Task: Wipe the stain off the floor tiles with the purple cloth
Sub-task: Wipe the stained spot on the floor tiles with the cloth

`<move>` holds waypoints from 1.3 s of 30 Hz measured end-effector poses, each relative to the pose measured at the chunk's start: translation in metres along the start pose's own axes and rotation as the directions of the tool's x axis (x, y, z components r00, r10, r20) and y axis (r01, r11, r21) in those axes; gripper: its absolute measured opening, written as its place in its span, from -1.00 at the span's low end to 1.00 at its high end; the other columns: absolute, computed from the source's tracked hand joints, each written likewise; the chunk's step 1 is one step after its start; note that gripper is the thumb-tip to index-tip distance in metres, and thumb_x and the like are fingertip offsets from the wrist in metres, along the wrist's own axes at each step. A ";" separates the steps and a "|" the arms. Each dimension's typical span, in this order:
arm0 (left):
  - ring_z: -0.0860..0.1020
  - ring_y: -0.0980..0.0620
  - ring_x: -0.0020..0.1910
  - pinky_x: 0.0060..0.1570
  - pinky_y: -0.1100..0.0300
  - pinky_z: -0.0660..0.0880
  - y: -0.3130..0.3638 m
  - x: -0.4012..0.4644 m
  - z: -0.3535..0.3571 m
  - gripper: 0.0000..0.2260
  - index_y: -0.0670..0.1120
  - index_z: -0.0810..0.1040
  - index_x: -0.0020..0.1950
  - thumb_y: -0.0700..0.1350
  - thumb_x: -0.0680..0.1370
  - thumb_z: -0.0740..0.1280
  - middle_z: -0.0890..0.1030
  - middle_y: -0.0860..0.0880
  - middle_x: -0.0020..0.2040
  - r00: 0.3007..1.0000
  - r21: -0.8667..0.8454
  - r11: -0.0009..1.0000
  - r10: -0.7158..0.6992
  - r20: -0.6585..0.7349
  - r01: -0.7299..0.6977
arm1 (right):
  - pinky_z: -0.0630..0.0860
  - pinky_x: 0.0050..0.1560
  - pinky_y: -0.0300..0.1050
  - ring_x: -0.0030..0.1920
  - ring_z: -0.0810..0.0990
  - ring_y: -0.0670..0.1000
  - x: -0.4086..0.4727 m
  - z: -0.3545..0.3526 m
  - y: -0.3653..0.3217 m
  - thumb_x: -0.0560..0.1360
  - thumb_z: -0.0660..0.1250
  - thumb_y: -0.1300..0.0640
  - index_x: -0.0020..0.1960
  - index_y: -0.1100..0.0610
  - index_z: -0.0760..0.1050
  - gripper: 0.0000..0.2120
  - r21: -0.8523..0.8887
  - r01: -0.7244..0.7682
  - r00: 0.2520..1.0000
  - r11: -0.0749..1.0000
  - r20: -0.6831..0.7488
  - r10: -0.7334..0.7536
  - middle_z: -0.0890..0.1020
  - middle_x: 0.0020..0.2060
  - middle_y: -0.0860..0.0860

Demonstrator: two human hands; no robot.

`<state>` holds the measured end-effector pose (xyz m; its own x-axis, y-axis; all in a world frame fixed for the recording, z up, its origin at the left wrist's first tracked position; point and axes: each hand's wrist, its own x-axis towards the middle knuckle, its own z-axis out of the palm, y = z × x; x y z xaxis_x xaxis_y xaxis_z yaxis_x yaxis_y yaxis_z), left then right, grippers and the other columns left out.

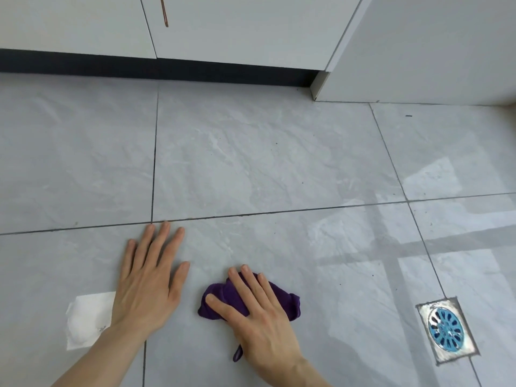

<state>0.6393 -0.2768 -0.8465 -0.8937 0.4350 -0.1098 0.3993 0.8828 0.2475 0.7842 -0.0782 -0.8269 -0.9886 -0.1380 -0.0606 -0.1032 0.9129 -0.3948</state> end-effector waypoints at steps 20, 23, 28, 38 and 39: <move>0.06 -0.10 0.67 0.62 -0.19 0.03 0.007 0.001 -0.003 -0.40 0.01 0.17 0.63 0.14 0.60 0.08 0.19 -0.06 0.66 0.999 0.039 0.999 -0.031 -0.012 0.031 | 0.09 0.59 0.18 0.61 0.12 0.24 0.093 -0.021 0.076 0.68 0.10 0.08 0.58 -0.01 0.26 -0.54 0.144 -0.553 0.744 0.821 -0.360 0.564 0.25 0.59 0.17; 0.07 -0.11 0.66 0.61 -0.20 0.03 0.007 0.000 -0.003 -0.40 0.01 0.17 0.63 0.14 0.60 0.07 0.19 -0.06 0.66 0.999 0.035 0.999 -0.032 -0.015 0.033 | 0.13 0.57 0.20 0.62 0.11 0.20 0.082 -0.019 0.068 0.68 0.20 0.14 0.57 -0.03 0.27 -0.53 0.100 -0.481 0.808 0.871 -0.335 0.485 0.24 0.59 0.16; 0.06 -0.11 0.67 0.62 -0.19 0.00 0.008 0.000 -0.003 -0.41 0.01 0.17 0.63 0.14 0.61 0.08 0.18 -0.06 0.66 0.999 0.030 0.999 -0.033 -0.016 0.033 | 0.12 0.57 0.23 0.64 0.05 0.15 0.048 -0.002 0.029 0.53 0.36 0.38 0.58 -0.04 0.26 -0.28 0.089 -0.332 0.902 0.939 -0.261 0.344 0.23 0.60 0.14; 0.07 -0.10 0.66 0.62 -0.18 -0.01 0.005 0.001 -0.003 -0.43 0.02 0.17 0.63 0.14 0.63 0.03 0.18 -0.07 0.66 1.000 -0.019 1.000 -0.015 0.003 0.015 | 0.12 0.59 0.13 0.64 0.04 0.11 -0.011 0.015 -0.012 0.43 0.33 0.28 0.59 -0.13 0.20 -0.20 0.087 -0.115 0.990 0.989 -0.072 0.122 0.22 0.60 0.07; 0.09 -0.10 0.66 0.62 -0.17 -0.01 0.006 0.000 -0.007 -0.44 0.01 0.19 0.62 0.14 0.63 0.03 0.20 -0.07 0.66 1.000 -0.034 0.999 -0.010 0.003 0.010 | 0.09 0.60 0.11 0.64 0.03 0.09 -0.016 0.014 -0.013 0.46 0.29 0.24 0.59 -0.14 0.18 -0.23 0.086 -0.104 0.992 0.991 -0.058 0.110 0.21 0.61 0.06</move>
<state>0.6405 -0.2730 -0.8387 -0.8970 0.4269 -0.1149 0.3833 0.8804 0.2791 0.8032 -0.0931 -0.8341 -0.9986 -0.0147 -0.0504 0.0103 0.8857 -0.4641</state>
